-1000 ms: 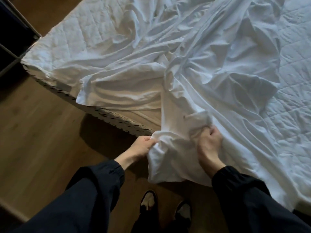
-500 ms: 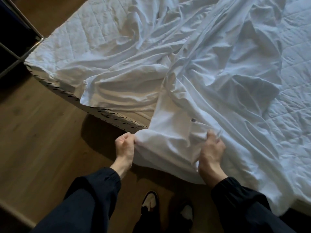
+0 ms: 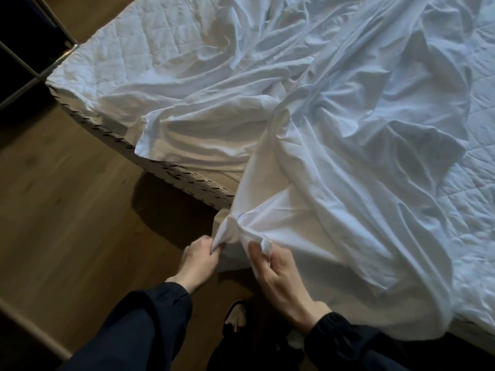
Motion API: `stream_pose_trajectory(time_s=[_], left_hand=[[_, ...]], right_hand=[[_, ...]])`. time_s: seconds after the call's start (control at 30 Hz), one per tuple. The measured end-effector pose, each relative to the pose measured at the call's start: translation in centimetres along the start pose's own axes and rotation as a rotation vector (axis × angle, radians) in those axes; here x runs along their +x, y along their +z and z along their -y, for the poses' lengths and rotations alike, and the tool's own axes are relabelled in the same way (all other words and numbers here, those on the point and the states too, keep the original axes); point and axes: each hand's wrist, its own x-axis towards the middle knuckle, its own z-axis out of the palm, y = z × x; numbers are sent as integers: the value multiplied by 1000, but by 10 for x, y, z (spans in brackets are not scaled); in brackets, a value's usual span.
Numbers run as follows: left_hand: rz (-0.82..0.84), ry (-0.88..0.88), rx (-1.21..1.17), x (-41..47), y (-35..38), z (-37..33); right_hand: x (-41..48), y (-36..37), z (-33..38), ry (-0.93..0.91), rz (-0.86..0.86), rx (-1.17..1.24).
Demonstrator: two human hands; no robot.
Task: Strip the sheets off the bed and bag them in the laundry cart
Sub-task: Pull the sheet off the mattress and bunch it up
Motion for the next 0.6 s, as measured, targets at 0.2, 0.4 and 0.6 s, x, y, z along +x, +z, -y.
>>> stream_pose_trajectory(time_s=[0.2,0.4,0.6], left_hand=[[80,-277,-778,-28,-33,-6],[577,-138,-725,7,-72,-4],[171,86,-246,32,-38,-43]], right_hand=[[-5,48,12,-141,463,-144],[-2,72,-7,-136,542,-272],[-3,112,-13,-290,820,-462]])
